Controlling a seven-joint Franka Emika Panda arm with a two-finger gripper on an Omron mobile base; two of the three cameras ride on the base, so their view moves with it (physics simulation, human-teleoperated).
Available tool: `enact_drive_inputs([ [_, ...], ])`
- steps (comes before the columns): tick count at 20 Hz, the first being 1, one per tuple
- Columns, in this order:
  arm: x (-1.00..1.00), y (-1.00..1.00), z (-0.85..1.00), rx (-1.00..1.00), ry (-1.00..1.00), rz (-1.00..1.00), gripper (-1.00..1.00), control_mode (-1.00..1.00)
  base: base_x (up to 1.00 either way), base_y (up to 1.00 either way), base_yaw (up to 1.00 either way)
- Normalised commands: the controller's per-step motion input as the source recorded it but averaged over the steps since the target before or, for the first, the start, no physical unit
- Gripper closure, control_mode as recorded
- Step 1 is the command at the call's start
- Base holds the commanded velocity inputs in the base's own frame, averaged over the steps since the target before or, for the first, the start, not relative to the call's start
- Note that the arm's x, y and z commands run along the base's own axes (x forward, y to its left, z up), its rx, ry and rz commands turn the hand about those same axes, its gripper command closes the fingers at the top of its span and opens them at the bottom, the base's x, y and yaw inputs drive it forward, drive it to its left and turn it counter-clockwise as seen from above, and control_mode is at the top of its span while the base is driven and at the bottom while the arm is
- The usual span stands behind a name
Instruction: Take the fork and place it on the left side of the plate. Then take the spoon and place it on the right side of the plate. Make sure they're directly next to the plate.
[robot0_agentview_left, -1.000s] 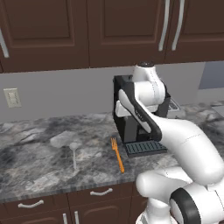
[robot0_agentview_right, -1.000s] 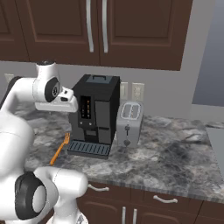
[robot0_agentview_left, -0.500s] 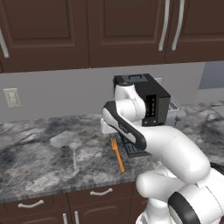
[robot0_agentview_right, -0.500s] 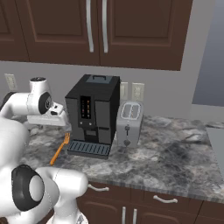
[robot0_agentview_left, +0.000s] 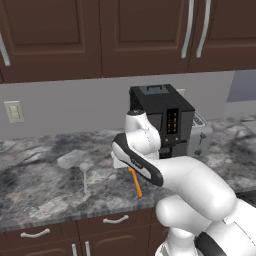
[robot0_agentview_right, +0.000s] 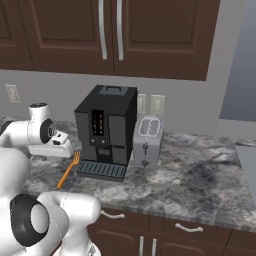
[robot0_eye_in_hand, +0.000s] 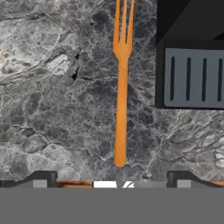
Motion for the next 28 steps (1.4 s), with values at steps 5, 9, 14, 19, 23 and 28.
enact_drive_inputs([
  [5, -0.04, 0.0, -0.05, -0.03, 0.0, -0.04, -1.0, -1.0, 0.0, 0.0, 0.0],
  [9, 0.01, -0.07, 0.0, 0.0, 0.0, -0.05, -1.0, -1.0, 0.0, 0.0, 0.0],
  [14, 0.11, -0.02, -0.09, 0.0, 0.02, -0.08, -1.0, -1.0, 0.0, 0.0, 0.0],
  [19, 0.17, 0.0, -0.18, -0.04, 0.0, -0.07, -1.0, -1.0, 0.0, 0.0, 0.0],
  [23, 0.13, 0.0, -0.26, -0.08, -0.01, -0.04, -1.0, -1.0, 0.0, 0.0, 0.0],
  [28, 0.04, 0.0, -0.22, -0.07, -0.03, -0.04, -1.0, -1.0, 0.0, 0.0, 0.0],
])
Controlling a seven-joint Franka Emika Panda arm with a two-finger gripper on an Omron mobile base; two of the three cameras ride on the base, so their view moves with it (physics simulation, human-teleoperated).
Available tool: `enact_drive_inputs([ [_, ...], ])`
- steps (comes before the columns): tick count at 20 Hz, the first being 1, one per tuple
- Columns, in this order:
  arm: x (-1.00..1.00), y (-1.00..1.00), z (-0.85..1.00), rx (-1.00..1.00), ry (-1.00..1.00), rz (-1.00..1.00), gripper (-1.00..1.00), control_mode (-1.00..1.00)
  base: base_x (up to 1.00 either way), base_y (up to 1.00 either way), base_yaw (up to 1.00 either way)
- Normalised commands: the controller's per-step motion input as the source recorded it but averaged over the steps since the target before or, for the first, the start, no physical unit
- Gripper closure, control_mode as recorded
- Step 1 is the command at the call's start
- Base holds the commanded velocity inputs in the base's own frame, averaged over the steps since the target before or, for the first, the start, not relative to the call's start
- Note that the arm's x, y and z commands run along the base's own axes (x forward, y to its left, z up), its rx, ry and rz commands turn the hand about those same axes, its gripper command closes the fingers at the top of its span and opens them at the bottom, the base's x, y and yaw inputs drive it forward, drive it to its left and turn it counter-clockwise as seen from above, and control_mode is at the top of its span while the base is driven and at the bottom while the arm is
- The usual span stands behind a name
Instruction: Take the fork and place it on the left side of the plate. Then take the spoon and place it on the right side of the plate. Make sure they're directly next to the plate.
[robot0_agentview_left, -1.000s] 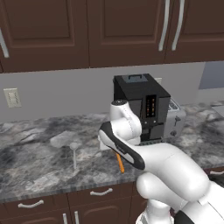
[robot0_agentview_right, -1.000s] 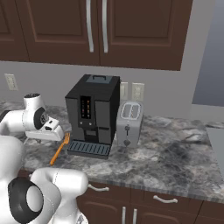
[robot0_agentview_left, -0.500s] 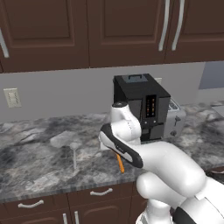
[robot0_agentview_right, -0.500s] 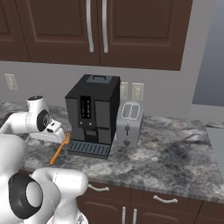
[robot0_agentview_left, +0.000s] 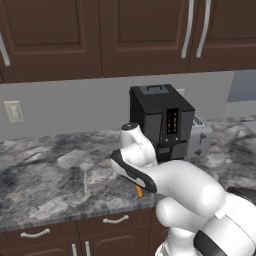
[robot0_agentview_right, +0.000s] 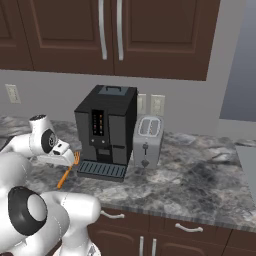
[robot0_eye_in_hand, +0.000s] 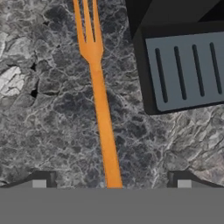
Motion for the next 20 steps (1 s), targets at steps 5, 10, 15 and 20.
enact_drive_inputs([
  [5, 0.1, 0.0, -0.17, -0.04, -0.01, -0.03, -1.0, -1.0, 0.0, 0.0, 0.0],
  [10, 0.04, 0.0, -0.2, -0.01, -0.03, -0.01, -1.0, -1.0, 0.0, 0.0, 0.0],
  [15, 0.04, 0.01, -0.2, -0.01, -0.04, -0.01, -1.0, -1.0, 0.0, 0.0, 0.0],
  [20, 0.04, 0.01, -0.26, 0.0, -0.07, -0.01, -1.0, -1.0, 0.0, 0.0, 0.0],
])
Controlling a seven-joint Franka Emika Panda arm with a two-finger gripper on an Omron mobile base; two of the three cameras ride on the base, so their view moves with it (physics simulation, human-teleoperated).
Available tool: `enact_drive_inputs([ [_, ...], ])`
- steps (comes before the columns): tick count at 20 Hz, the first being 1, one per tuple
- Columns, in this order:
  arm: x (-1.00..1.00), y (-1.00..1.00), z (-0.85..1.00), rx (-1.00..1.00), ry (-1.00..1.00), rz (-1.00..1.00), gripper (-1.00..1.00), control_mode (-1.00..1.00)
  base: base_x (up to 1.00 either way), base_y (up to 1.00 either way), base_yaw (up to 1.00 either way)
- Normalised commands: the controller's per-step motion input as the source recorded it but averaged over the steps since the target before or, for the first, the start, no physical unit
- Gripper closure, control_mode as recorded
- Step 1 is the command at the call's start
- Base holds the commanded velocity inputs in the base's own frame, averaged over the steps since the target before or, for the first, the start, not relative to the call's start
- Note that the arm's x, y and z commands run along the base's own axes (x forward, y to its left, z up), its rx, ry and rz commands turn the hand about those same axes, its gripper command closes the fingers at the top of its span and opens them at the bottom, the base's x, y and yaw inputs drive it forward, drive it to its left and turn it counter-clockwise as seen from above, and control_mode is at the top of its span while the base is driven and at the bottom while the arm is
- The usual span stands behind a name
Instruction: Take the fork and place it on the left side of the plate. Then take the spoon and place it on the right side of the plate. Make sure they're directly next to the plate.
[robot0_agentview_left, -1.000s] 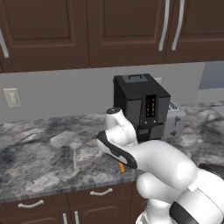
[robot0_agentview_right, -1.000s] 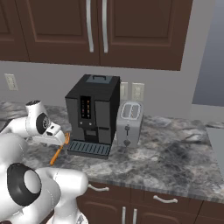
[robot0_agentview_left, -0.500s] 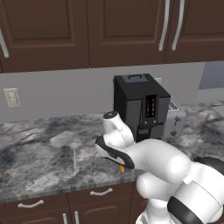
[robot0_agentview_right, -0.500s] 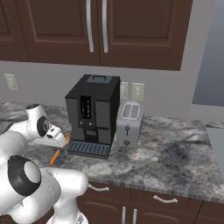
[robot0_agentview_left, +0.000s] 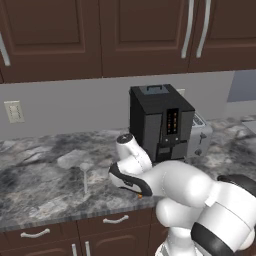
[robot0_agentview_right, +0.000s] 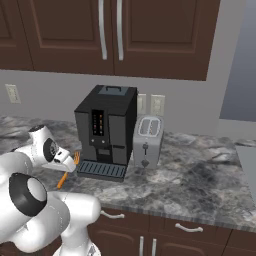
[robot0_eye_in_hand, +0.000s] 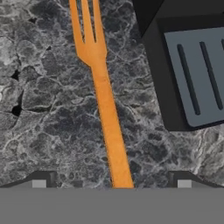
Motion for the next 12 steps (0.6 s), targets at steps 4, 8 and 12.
enact_drive_inputs([
  [4, 0.0, 0.0, -0.29, 0.0, -0.1, 0.0, -1.0, -1.0, 0.0, 0.0, 0.0],
  [8, 0.0, 0.0, -0.34, 0.0, -0.09, 0.0, -1.0, -1.0, 0.0, 0.0, 0.0],
  [12, 0.0, 0.0, -0.4, 0.0, -0.14, 0.0, -1.0, -1.0, 0.0, 0.0, 0.0],
])
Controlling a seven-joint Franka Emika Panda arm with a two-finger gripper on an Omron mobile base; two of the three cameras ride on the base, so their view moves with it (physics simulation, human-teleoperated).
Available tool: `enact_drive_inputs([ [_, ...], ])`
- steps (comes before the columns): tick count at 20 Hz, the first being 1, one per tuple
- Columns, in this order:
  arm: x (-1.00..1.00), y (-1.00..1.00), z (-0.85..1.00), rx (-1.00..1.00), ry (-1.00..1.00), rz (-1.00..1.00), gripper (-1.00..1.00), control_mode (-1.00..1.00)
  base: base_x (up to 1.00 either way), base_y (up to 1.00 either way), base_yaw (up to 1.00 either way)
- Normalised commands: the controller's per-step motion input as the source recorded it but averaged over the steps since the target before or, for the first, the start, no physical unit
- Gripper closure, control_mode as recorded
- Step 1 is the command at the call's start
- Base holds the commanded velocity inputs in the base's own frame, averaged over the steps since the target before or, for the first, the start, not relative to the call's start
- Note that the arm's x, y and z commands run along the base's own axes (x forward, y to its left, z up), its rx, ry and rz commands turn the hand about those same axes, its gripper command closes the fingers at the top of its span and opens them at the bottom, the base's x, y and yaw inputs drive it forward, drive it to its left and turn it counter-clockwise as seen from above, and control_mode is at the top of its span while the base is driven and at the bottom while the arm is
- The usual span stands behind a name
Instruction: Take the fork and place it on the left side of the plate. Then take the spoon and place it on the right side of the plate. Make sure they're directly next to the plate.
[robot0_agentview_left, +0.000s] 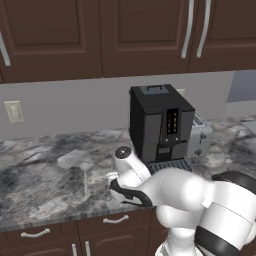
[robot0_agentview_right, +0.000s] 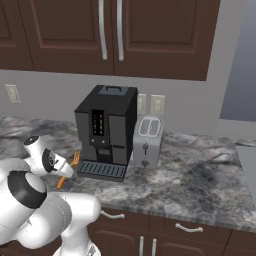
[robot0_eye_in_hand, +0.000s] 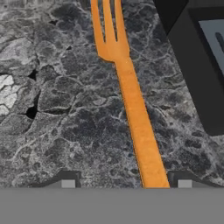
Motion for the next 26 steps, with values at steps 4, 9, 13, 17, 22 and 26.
enact_drive_inputs([
  [4, 0.0, 0.0, -0.43, 0.0, -0.12, 0.0, -1.0, -1.0, 0.0, 0.0, 0.0],
  [9, 0.0, 0.0, -0.41, 0.01, -0.06, 0.0, 1.0, -1.0, 0.0, 0.0, 0.0],
  [13, -0.04, 0.02, -0.12, 0.03, -0.08, 0.02, 1.0, -1.0, 0.0, 0.0, 0.0],
  [17, -0.17, 0.01, 0.06, 0.01, -0.06, 0.06, 1.0, -1.0, 0.0, 0.0, 0.0],
  [22, -0.19, 0.0, 0.38, 0.05, -0.04, 0.07, 1.0, -1.0, 0.0, 0.0, 0.0],
  [26, -0.23, 0.0, 0.69, 0.09, -0.02, 0.07, 1.0, -1.0, 0.0, 0.0, 0.0],
])
